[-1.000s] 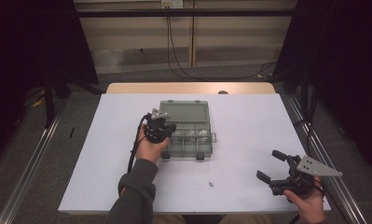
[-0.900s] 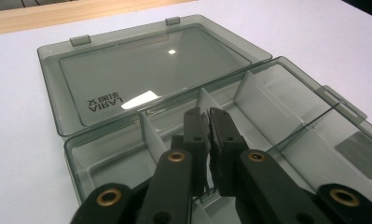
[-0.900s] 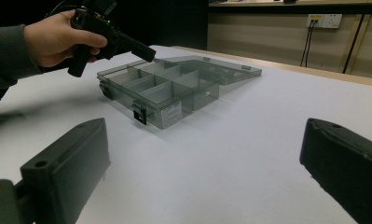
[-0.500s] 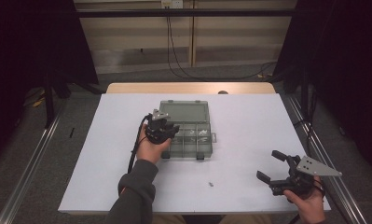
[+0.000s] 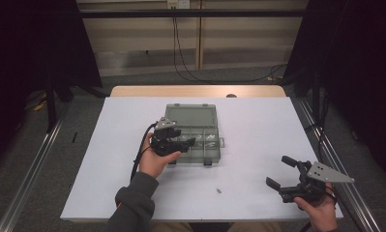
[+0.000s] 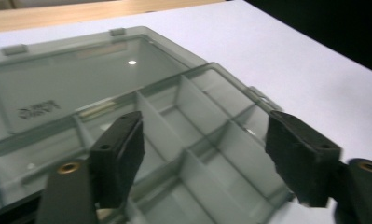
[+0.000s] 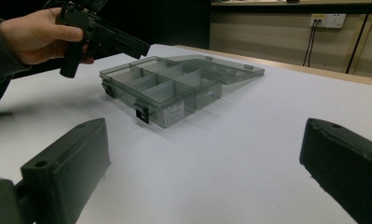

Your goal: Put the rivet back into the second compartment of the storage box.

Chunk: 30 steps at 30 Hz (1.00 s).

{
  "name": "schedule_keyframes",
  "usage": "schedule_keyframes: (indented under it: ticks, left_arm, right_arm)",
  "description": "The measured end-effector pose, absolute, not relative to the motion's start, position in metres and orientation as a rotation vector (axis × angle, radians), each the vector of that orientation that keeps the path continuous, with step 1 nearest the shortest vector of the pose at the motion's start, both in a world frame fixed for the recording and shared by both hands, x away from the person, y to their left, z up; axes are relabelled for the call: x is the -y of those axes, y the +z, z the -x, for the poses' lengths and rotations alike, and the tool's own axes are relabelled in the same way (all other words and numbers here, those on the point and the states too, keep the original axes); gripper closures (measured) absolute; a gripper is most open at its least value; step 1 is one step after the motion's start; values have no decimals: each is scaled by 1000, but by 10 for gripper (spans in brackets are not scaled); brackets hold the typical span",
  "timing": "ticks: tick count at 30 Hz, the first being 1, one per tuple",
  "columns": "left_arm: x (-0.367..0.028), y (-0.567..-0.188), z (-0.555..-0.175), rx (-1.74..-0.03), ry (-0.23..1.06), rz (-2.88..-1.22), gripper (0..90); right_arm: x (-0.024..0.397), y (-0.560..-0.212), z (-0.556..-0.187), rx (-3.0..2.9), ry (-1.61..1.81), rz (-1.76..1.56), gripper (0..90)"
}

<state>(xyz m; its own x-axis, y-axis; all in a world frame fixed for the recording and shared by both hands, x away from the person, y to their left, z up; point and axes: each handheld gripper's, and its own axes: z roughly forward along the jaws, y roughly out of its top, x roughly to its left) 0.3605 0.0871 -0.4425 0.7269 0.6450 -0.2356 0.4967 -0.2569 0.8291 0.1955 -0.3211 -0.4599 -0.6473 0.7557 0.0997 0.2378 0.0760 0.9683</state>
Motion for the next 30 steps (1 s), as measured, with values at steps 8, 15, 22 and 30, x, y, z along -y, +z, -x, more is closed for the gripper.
schedule_keyframes:
  ticks: [8, 15, 22, 30]
  left_arm:
    - [-80, -440, -345, -769, 155, -1932, 164]
    - [-74, -437, -330, -702, 130, -1936, 110]
    - [-70, -442, -319, -658, 111, -1947, 72]
    - [-64, -446, -305, -608, 68, -1959, 67]
  right_arm:
    - [321, -460, -196, -1931, 1599, -980, 12]
    - [321, -460, -196, -1933, 1599, -976, 12]
    - [320, -461, -196, -1931, 1597, -979, 12]
    - [320, -460, -196, -1930, 1598, -976, 12]
